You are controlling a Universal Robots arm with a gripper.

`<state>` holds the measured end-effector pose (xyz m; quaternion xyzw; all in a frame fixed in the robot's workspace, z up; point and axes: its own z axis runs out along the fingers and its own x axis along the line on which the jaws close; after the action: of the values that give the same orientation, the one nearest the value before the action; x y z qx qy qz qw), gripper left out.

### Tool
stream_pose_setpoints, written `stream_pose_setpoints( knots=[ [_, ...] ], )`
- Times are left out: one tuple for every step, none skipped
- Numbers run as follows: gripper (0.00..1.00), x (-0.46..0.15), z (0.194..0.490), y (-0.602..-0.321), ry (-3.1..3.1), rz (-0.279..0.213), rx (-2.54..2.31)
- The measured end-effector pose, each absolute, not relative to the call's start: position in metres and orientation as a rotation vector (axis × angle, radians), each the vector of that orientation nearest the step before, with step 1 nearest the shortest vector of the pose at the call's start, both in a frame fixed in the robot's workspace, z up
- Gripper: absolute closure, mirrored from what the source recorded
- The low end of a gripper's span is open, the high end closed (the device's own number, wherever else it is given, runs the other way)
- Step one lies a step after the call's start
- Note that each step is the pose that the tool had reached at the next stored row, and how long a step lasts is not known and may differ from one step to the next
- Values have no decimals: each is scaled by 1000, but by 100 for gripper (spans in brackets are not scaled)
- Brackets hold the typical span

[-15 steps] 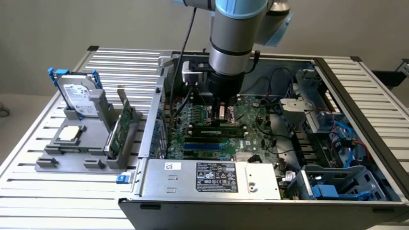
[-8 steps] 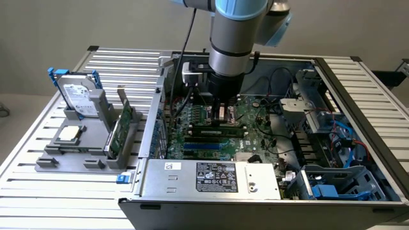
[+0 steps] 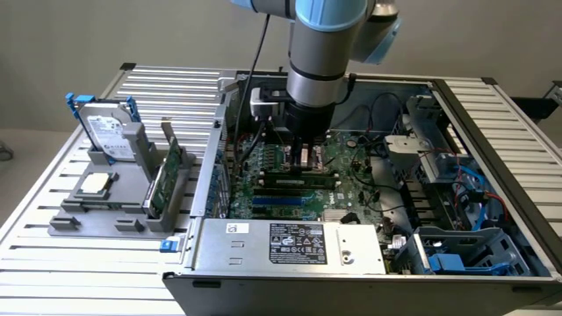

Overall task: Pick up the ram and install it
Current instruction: 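Press down the ram until it locks into place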

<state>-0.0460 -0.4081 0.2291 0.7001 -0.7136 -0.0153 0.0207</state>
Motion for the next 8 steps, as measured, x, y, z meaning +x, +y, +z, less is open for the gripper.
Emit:
stream_pose_setpoints(
  knots=[
    [89, -46, 229, -408, -2213, -47, 2171],
    [89, -46, 228, -408, -2212, -47, 2171],
    [89, -46, 228, -408, -2212, -47, 2170],
    [89, -46, 227, -408, -2212, -47, 2170],
    [89, -46, 226, -408, -2213, -47, 2171],
    [89, -46, 225, -408, -2213, -47, 2171],
    [89, -46, 224, -408, -2212, -46, 2170],
    [89, -46, 224, -408, -2212, -46, 2170]
  ],
)
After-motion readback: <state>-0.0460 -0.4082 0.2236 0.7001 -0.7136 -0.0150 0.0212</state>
